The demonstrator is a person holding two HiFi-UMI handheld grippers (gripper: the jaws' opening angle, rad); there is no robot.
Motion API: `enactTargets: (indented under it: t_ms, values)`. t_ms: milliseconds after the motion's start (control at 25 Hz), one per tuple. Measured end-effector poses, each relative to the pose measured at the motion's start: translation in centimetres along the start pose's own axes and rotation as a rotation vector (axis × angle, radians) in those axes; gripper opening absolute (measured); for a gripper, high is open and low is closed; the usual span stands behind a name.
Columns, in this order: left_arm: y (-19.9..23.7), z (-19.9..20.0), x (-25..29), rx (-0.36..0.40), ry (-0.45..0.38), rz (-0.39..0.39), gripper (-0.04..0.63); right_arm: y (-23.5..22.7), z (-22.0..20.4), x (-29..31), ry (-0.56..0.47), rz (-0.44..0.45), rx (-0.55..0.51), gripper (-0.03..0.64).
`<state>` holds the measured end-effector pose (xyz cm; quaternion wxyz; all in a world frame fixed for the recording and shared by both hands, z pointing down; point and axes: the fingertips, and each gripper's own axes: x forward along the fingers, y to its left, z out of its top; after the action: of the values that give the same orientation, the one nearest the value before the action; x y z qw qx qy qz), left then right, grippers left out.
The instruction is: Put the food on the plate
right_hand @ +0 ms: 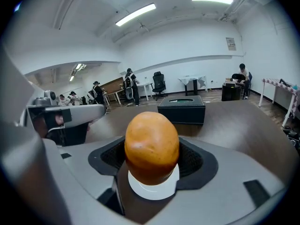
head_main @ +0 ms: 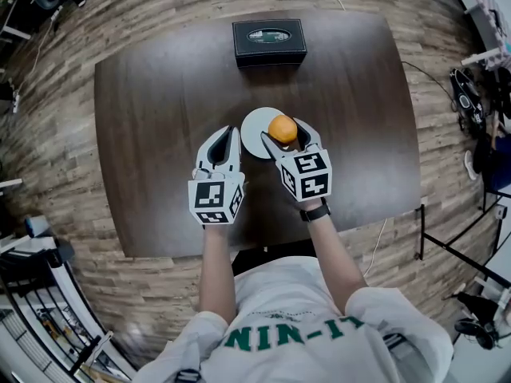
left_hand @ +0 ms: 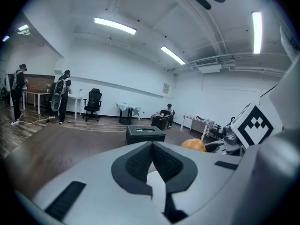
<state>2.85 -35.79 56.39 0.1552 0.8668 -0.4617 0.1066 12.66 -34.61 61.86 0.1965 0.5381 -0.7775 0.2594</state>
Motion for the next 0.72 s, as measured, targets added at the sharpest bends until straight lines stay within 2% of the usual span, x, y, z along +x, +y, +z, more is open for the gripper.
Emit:
enactTargets:
  t_ms: [280,720]
  values:
    - [0.5,-0.6,1.4,0.028,-0.015,0.002,0.012,-0.3,-2.1,2.2,0.059,0.022,-0.003,0.327]
    - [1.8,-4.0,3.7,0.015,0.013,0.005,0.012,-0.1,-5.3,5.7,0.145,0.044,-0.009,0.327]
